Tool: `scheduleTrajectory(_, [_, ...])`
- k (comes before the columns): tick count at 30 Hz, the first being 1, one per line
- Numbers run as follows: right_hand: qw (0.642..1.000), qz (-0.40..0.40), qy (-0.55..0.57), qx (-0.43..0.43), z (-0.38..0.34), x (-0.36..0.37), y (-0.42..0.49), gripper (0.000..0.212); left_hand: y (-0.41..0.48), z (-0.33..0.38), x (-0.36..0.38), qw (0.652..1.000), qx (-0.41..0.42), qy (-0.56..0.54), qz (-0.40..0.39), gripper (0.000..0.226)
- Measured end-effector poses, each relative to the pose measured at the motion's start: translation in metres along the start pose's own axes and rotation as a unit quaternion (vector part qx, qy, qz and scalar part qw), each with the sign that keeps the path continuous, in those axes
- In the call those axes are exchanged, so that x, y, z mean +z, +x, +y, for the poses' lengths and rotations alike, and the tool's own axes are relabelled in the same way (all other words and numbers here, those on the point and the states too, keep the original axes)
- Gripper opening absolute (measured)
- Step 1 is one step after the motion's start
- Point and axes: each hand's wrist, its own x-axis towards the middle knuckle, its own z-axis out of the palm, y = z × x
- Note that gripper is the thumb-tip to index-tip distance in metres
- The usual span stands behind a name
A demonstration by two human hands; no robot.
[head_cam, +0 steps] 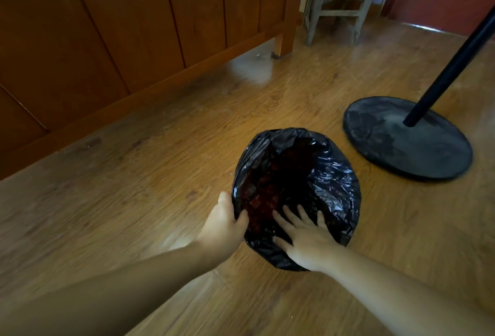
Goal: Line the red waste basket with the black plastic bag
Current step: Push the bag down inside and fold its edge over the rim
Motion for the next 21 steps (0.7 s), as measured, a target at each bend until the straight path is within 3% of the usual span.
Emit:
scheduleTrajectory(8, [0.996, -0.043, -0.079, 0.000, 0.010, 0.013, 0.003, 0.065, -0.009, -0.015, 0.006, 0.999, -0.045, 0.000, -0.023, 0.014])
scheduleTrajectory(15, [0.980, -0.062, -0.187, 0.031, 0.030, 0.008, 0.005, 0.069, -0.014, -0.001, 0.004, 0.998, 0.000, -0.010, -0.063, 0.014])
scheduleTrajectory(21, [0.983, -0.049, -0.172, 0.032, 0.033, 0.008, -0.001, 0.068, -0.018, 0.000, 0.007, 0.997, -0.002, -0.031, -0.074, 0.020])
